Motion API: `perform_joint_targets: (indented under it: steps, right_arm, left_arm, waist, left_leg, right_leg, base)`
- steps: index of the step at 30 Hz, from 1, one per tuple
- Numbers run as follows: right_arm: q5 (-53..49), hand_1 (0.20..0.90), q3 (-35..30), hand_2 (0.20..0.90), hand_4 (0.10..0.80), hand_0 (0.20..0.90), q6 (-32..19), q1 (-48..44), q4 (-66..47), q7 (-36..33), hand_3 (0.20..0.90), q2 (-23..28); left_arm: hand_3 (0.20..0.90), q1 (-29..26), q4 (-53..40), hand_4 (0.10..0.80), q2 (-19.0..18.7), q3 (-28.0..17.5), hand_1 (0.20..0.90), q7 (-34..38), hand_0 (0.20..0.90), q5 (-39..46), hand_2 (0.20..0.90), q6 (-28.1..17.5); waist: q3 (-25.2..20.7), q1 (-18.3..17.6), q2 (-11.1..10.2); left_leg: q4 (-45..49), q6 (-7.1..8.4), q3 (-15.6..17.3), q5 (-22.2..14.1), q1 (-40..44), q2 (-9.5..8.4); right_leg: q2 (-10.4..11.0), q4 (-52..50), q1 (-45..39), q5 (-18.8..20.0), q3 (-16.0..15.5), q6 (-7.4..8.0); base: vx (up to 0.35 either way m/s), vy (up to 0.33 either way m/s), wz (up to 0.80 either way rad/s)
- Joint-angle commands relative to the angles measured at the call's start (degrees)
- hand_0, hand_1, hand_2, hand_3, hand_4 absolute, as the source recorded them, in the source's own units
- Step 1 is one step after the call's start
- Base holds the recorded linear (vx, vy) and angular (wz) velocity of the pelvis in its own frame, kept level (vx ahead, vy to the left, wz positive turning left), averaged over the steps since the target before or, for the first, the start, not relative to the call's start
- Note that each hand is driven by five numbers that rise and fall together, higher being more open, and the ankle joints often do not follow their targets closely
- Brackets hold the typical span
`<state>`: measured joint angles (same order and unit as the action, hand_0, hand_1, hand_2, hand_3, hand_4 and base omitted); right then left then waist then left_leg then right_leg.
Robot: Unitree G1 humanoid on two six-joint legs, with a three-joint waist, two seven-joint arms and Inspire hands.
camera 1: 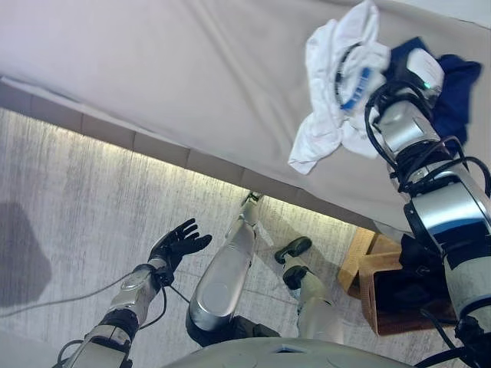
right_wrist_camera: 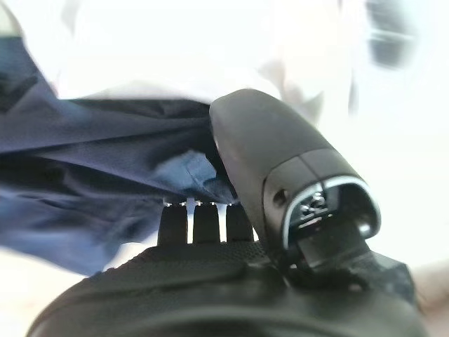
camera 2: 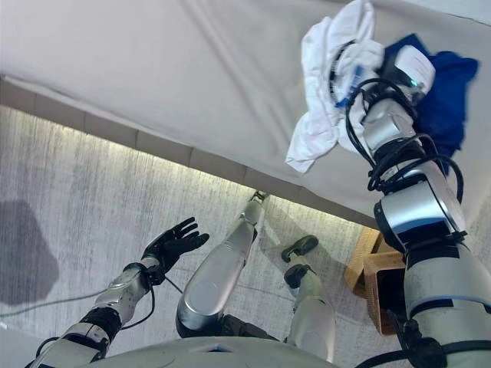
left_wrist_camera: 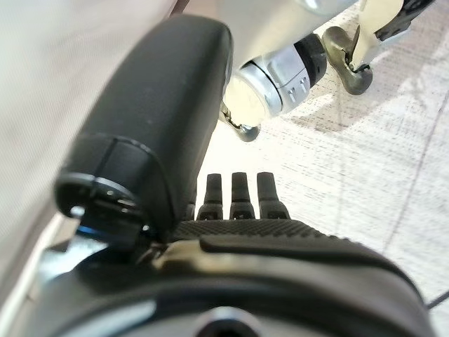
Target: Pick up the clothes from the bed and place them into the basket
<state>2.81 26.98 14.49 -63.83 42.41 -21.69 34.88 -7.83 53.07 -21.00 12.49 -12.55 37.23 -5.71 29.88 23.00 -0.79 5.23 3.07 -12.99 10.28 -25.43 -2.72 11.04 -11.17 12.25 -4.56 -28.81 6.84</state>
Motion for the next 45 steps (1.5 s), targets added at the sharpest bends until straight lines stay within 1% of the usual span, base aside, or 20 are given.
perform_joint_targets:
  steps: [1,2,3,6,11,12,13,16,19,24,25,26,27,28,29,30,34,35,37,45]
  right_arm:
    - [-1.39,0.3,-5.97,0.3,0.1,0.3,-11.91,-2.27,-12.92,-5.7,0.2,2.43]
    - [-0.3,0.3,-8.81,0.3,0.1,0.3,-12.72,0.14,-19.45,-5.23,0.2,1.54]
    - [-0.24,0.3,-10.29,0.3,0.1,0.3,-14.15,1.54,-22.91,-5.78,0.2,1.23]
    - [0.19,0.3,-13.18,0.3,0.1,0.3,-14.94,4.99,-30.65,-6.63,0.2,0.93]
    - [0.92,0.3,-15.56,0.3,0.1,0.3,-16.05,9.42,-35.74,-7.78,0.2,0.87]
    - [0.76,0.3,-16.15,0.3,0.1,0.3,-16.25,10.65,-36.66,-8.47,0.2,1.18]
    - [0.86,0.3,-16.88,0.3,0.1,0.3,-16.19,11.66,-37.86,-9.12,0.2,1.27]
    - [0.89,0.3,-17.74,0.3,0.1,0.3,-16.32,13.4,-38.43,-10.22,0.2,1.51]
    - [0.64,0.3,-17.74,0.3,0.1,0.3,-14.94,15.05,-37.97,-9.39,0.2,2.02]
    - [1.88,0.3,-14.79,0.3,0.1,0.3,-11.24,15.82,-33.75,-3.57,0.2,2.58]
    - [2.16,0.3,-12.45,0.3,0.1,0.3,-9.34,15.53,-30.47,0.62,0.2,2.95]
    - [4.99,0.799,-11.14,0.799,0.682,0.799,-5.97,15.53,-28.58,4.36,0.782,3.02]
    - [6.46,0.9,-9.44,0.9,0.8,0.9,-3.83,15.32,-26.03,7.51,0.9,3.42]
    - [6.12,0.9,-7.13,0.9,0.8,0.9,-1.87,14.77,-23.45,10.24,0.9,4.04]
    - [7.19,0.9,-5.53,0.9,0.8,0.9,-0.3,14.46,-21.34,12.84,0.9,4.34]
    - [7.7,0.9,-3.3,0.9,0.8,0.9,-0.16,13.75,-18.18,14.03,0.9,4.75]
    - [13.6,0.9,1.05,0.9,0.8,0.9,1.05,9.82,-12.24,16.37,0.9,4.72]
    - [14.05,0.3,2.07,0.3,0.1,0.3,1.93,8.29,-11.43,16.06,0.2,4.71]
    - [16.71,0.3,2.6,0.3,0.1,0.3,1.66,7.4,-10.92,16.09,0.2,4.7]
    - [18.41,0.3,1.73,0.3,0.1,0.3,0.84,7.51,-14.12,13.33,0.2,4.74]
  left_arm:
    - [0.9,5.25,2.01,0.8,-0.14,-2.09,0.9,0.29,0.9,0.35,0.9,-2.5]
    - [0.9,5.66,2.75,0.8,0.35,-2.9,0.9,0.29,0.9,-0.19,0.9,-2.39]
    - [0.9,5.99,3.11,0.8,0.6,-3.36,0.9,0.31,0.9,-0.68,0.9,-2.34]
    - [0.9,7.36,4.39,0.8,1.0,-4.5,0.9,-0.43,0.9,-2.18,0.9,-2.31]
    - [0.9,9.52,6.04,0.8,1.78,-5.46,0.9,-0.96,0.9,-4.33,0.9,-3.11]
    - [0.9,10.12,6.3,0.8,1.89,-5.79,0.9,-0.99,0.9,-5.13,0.9,-3.21]
    - [0.9,10.45,6.56,0.8,2.05,-6.05,0.9,-0.93,0.9,-5.74,0.9,-3.19]
    - [0.9,10.84,7.49,0.8,2.38,-6.65,0.9,-0.88,0.9,-7.22,0.9,-3.17]
    - [0.9,11.36,8.3,0.8,2.7,-7.2,0.9,-0.65,0.9,-8.94,0.9,-2.64]
    - [0.9,11.53,9.16,0.8,2.37,-7.37,0.9,-0.66,0.9,-11.01,0.9,-1.59]
    - [0.9,11.42,9.47,0.8,1.98,-7.12,0.9,-0.61,0.9,-11.94,0.9,-1.0]
    - [0.9,11.21,9.57,0.8,1.59,-7.22,0.9,-0.74,0.9,-12.42,0.9,-0.55]
    - [0.9,10.98,9.57,0.8,1.25,-7.12,0.9,-0.77,0.9,-12.55,0.9,-0.24]
    - [0.9,10.57,9.27,0.8,0.63,-6.94,0.9,-0.75,0.9,-12.35,0.9,0.44]
    - [0.9,10.25,9.09,0.8,-0.09,-6.94,0.9,-0.82,0.9,-12.25,0.9,0.97]
    - [0.9,9.75,8.81,0.8,-0.63,-6.45,0.9,-0.59,0.9,-12.04,0.9,1.42]
    - [0.9,8.22,8.39,0.8,-1.83,-5.51,0.9,-0.46,0.9,-11.95,0.9,2.23]
    - [0.9,7.75,8.0,0.8,-2.32,-4.99,0.9,-0.48,0.9,-11.89,0.9,2.54]
    - [0.9,7.55,7.69,0.8,-2.59,-4.92,0.9,-0.44,0.9,-12.04,0.9,2.79]
    - [0.9,7.33,7.8,0.8,-2.67,-6.08,0.9,0.22,0.9,-12.35,0.9,2.96]
  waist:
    - [-0.54,-1.03,-0.44]
    - [-1.66,-1.92,-0.63]
    - [-2.44,-2.37,-0.74]
    - [-4.92,-3.37,-0.88]
    - [-8.05,-4.24,-1.23]
    - [-8.79,-4.31,-1.17]
    - [-9.49,-4.46,-1.37]
    - [-10.96,-4.5,-1.85]
    - [-12.77,-4.28,-2.55]
    - [-14.6,-3.43,-3.45]
    - [-15.07,-2.88,-4.04]
    - [-15.12,-2.59,-4.36]
    - [-15.06,-2.35,-4.65]
    - [-14.86,-2.08,-5.0]
    - [-14.61,-1.78,-5.65]
    - [-14.22,-1.33,-6.09]
    - [-13.2,-0.2,-6.86]
    - [-12.76,0.17,-6.99]
    - [-12.48,0.4,-7.07]
    - [-11.89,0.37,-7.65]
  left_leg:
    - [-5.11,-2.84,5.7,-7.97,8.48,2.17]
    - [-5.78,-2.79,6.22,-8.29,10.04,2.29]
    - [-6.35,-2.75,6.49,-8.47,11.16,2.33]
    - [-7.01,-2.63,7.2,-9.08,13.4,2.36]
    - [-7.31,-2.52,7.59,-9.6,15.8,2.51]
    - [-6.98,-2.76,7.97,-8.61,15.65,2.5]
    - [-7.02,-2.65,8.13,-8.64,16.13,2.55]
    - [-7.04,-2.34,8.33,-8.75,17.2,2.55]
    - [-6.81,-2.06,8.23,-9.06,18.43,2.28]
    - [-6.45,-1.65,7.87,-9.18,19.44,1.87]
    - [-6.08,-1.53,7.56,-9.27,19.55,1.7]
    - [-5.79,-1.39,7.5,-9.37,19.55,1.68]
    - [-5.54,-1.32,7.32,-9.42,19.52,1.64]
    - [-5.34,-1.43,7.08,-9.46,19.41,1.61]
    - [-5.41,-0.99,6.84,-10.6,20.06,1.91]
    - [-5.26,-1.01,6.66,-10.6,19.88,1.96]
    - [-5.65,-1.11,5.51,-10.18,19.26,1.82]
    - [-5.97,-1.14,4.63,-9.89,18.89,1.73]
    - [-6.39,-1.24,4.14,-9.65,18.59,1.54]
    - [-7.16,-1.71,4.04,-9.38,18.31,1.32]
  right_leg:
    - [0.05,-6.03,-0.81,-2.27,2.47,-1.49]
    - [-0.13,-5.15,-2.23,-2.15,3.23,-1.47]
    - [-0.32,-4.32,-3.36,-2.16,3.58,-1.45]
    - [-0.72,-2.5,-6.0,-2.33,4.26,-1.47]
    - [-1.59,-0.33,-9.05,-2.44,4.34,-1.66]
    - [-1.87,0.76,-9.67,-1.24,3.6,-2.04]
    - [-2.22,1.53,-10.65,-1.38,3.57,-2.05]
    - [-2.94,3.19,-12.68,-1.61,3.28,-2.1]
    - [-3.62,4.84,-14.94,-1.76,3.01,-2.1]
    - [-4.25,6.52,-17.47,-1.64,2.31,-2.28]
    - [-4.49,7.14,-18.29,-1.5,1.95,-2.45]
    - [-4.56,7.15,-18.52,-1.55,1.82,-2.56]
    - [-4.67,7.4,-18.7,-1.38,1.77,-2.64]
    - [-4.83,7.54,-18.75,-1.28,1.66,-2.78]
    - [-5.25,7.46,-19.32,-2.35,2.4,-2.76]
    - [-5.48,7.67,-19.44,-2.08,2.31,-2.79]
    - [-6.06,8.51,-19.64,-1.65,2.26,-2.82]
    - [-6.3,8.77,-19.44,-1.56,2.68,-2.9]
    - [-6.49,9.04,-19.27,-1.48,2.99,-2.89]
    - [-6.48,8.68,-18.68,-1.44,3.22,-2.52]
  base:
    - [0.078,0.01,-0.21]
    - [0.1,-0.003,-0.22]
    - [0.104,-0.011,-0.19]
    - [0.087,-0.012,-0.11]
    - [0.061,-0.02,-0.06]
    - [0.021,-0.016,-0.06]
    - [0.0,0.0,0.0]
    - [0.066,-0.055,-0.03]
    - [0.086,-0.027,-0.07]
    - [0.074,-0.016,-0.05]
    - [0.071,-0.024,-0.01]
    - [0.074,-0.033,-0.02]
    - [0.025,-0.037,-0.04]
    - [0.071,-0.11,-0.01]
    - [0.057,-0.128,0.04]
    - [0.048,-0.127,0.09]
    - [-0.023,-0.057,0.14]
    - [-0.04,-0.034,0.11]
    - [-0.047,-0.018,0.06]
    - [-0.029,-0.003,0.04]
